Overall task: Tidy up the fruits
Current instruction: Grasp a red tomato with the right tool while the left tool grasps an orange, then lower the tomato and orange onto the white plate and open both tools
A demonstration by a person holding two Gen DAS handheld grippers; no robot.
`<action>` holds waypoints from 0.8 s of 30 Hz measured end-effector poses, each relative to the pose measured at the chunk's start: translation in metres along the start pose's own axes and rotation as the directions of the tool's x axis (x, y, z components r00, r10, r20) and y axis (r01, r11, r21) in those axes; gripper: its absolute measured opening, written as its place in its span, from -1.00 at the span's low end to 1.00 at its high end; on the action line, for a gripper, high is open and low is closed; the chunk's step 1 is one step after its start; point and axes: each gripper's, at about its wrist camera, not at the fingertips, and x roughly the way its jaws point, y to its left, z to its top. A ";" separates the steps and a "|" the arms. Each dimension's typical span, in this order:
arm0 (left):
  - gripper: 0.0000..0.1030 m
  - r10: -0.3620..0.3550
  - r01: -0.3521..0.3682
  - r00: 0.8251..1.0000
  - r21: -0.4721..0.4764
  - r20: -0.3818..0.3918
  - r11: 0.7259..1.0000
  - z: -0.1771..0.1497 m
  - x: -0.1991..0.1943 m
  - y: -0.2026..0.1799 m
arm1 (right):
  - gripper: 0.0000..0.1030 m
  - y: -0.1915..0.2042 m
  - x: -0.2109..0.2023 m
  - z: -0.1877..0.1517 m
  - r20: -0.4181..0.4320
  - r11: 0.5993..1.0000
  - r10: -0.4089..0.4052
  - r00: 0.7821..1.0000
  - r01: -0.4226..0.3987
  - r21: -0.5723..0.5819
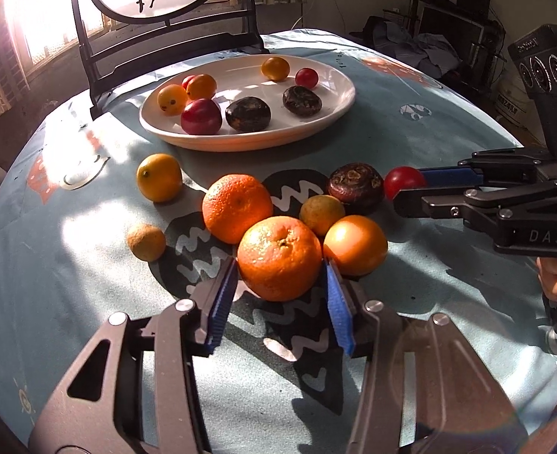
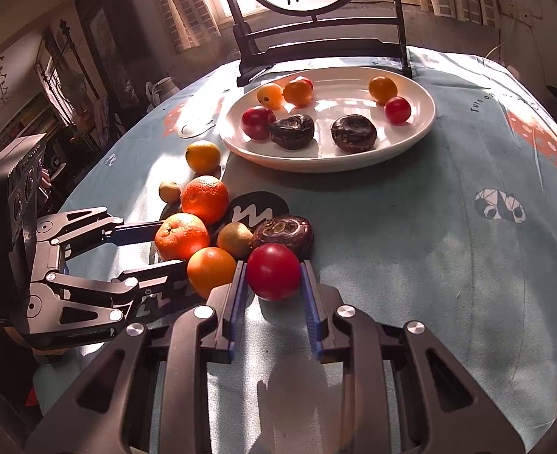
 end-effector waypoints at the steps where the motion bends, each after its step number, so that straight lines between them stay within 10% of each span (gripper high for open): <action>1: -0.08 -0.002 0.002 1.000 -0.003 -0.004 1.000 0.000 0.002 0.000 | -0.46 0.000 0.000 0.000 -0.001 1.000 0.000 1.000 0.000 0.000; 24: -0.11 -0.059 0.071 0.992 -0.107 0.110 0.992 0.014 -0.034 0.013 | -0.45 0.010 -0.017 0.014 0.141 0.998 0.051 0.989 -0.047 -0.029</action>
